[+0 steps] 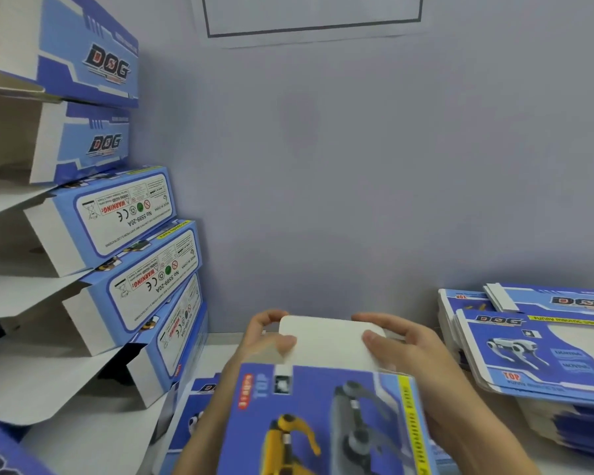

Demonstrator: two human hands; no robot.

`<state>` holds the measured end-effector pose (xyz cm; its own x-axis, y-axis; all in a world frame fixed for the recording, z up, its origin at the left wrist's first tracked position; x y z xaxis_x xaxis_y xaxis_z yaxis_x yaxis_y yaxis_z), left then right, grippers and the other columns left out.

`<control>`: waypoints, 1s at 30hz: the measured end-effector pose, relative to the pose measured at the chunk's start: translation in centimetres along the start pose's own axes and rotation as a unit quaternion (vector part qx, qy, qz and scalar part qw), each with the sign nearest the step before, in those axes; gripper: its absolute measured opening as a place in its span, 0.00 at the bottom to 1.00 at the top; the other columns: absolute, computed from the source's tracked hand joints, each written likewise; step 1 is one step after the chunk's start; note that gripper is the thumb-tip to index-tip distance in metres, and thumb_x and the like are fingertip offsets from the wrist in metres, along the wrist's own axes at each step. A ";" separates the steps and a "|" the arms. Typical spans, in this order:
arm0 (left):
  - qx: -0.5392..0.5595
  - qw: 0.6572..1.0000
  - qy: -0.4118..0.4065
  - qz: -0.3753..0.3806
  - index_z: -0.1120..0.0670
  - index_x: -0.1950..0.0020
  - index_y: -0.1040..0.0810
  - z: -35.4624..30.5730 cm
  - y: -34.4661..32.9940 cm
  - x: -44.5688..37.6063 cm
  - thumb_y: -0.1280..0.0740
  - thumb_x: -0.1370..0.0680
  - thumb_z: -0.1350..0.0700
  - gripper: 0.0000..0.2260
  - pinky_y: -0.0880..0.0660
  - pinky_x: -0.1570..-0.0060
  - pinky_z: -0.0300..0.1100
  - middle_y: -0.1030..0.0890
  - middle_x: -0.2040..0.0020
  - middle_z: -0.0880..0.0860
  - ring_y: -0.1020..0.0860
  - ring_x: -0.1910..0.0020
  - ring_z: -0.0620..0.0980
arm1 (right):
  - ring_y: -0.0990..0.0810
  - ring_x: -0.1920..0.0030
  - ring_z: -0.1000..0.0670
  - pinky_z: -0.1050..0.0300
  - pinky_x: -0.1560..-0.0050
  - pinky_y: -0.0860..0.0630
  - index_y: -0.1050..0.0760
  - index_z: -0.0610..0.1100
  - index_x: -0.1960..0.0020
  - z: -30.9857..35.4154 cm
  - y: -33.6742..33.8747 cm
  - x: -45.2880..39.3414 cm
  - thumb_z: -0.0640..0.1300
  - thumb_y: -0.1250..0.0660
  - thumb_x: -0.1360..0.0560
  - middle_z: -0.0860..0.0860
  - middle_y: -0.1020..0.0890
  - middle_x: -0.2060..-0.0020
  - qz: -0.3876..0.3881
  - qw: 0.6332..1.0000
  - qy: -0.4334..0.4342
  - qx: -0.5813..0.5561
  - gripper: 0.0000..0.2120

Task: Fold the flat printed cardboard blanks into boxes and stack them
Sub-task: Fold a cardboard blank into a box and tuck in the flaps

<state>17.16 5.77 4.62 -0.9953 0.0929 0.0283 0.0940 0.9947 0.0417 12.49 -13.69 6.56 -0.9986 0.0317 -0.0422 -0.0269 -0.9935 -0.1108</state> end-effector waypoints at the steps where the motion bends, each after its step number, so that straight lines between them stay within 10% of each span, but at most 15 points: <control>1: 0.005 1.000 0.016 -0.015 0.55 0.45 0.28 -0.2 0.2 0.4 0.37 0.21 0.72 0.13 0.27 0.79 0.32 0.20 0.59 0.54 0.19 0.70 0.49 | 0.16 0.60 0.44 0.52 0.54 0.22 0.18 0.43 0.44 -0.1 -0.2 0.2 0.34 0.34 0.22 0.37 0.14 0.57 -0.003 1.000 -0.011 -0.011 0.10; 5: -0.012 0.999 0.028 0.015 0.52 0.48 0.22 0.1 0.0 1.7 0.32 0.21 0.60 0.05 0.26 0.76 0.31 0.16 0.69 0.45 0.18 0.72 0.42 | 0.14 0.58 0.40 0.52 0.61 0.19 0.19 0.41 0.44 -0.9 -0.6 0.2 0.37 0.33 0.22 0.39 0.14 0.56 0.014 0.999 -0.034 -0.040 0.08; 18: 0.005 1.000 -0.014 0.019 0.54 0.41 0.22 -1.5 0.1 3.2 0.33 0.23 0.64 0.12 0.18 0.64 0.42 0.16 0.49 0.59 0.16 0.58 0.54 | 0.15 0.65 0.43 0.58 0.70 0.22 0.21 0.41 0.44 -1.1 -1.4 0.2 0.33 0.32 0.24 0.39 0.15 0.60 0.026 0.997 -0.028 -0.070 0.10; 26: 0.032 0.999 -0.015 -0.019 0.57 0.58 0.18 -1.7 0.6 3.5 0.31 0.25 0.67 0.06 0.21 0.74 0.39 0.15 0.64 0.53 0.16 0.69 0.52 | 0.19 0.73 0.50 0.64 0.75 0.26 0.22 0.38 0.60 -0.9 -1.3 0.0 0.28 0.33 0.26 0.44 0.17 0.67 0.002 0.999 -0.018 -0.051 0.08; 30: 0.047 0.999 -0.006 -0.025 0.57 0.46 0.19 -1.9 0.8 3.7 0.33 0.23 0.66 0.09 0.20 0.72 0.41 0.16 0.57 0.58 0.17 0.66 0.53 | 0.17 0.70 0.50 0.64 0.73 0.24 0.19 0.44 0.48 -0.8 -1.5 0.6 0.34 0.33 0.23 0.44 0.16 0.64 0.008 0.999 -0.030 -0.038 0.08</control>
<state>13.64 6.84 6.61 -0.9989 0.0431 0.0160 0.0422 0.9978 -0.0512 11.98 -12.11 5.90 -0.9999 0.0066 0.0140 -0.0091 -0.9825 -0.1862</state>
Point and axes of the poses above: each hand's wrist, its own x-axis away from the middle knuckle, its own y-axis out of the back of the hand, z = x × y, the point moved 8 cm from there along -x, towards the middle knuckle
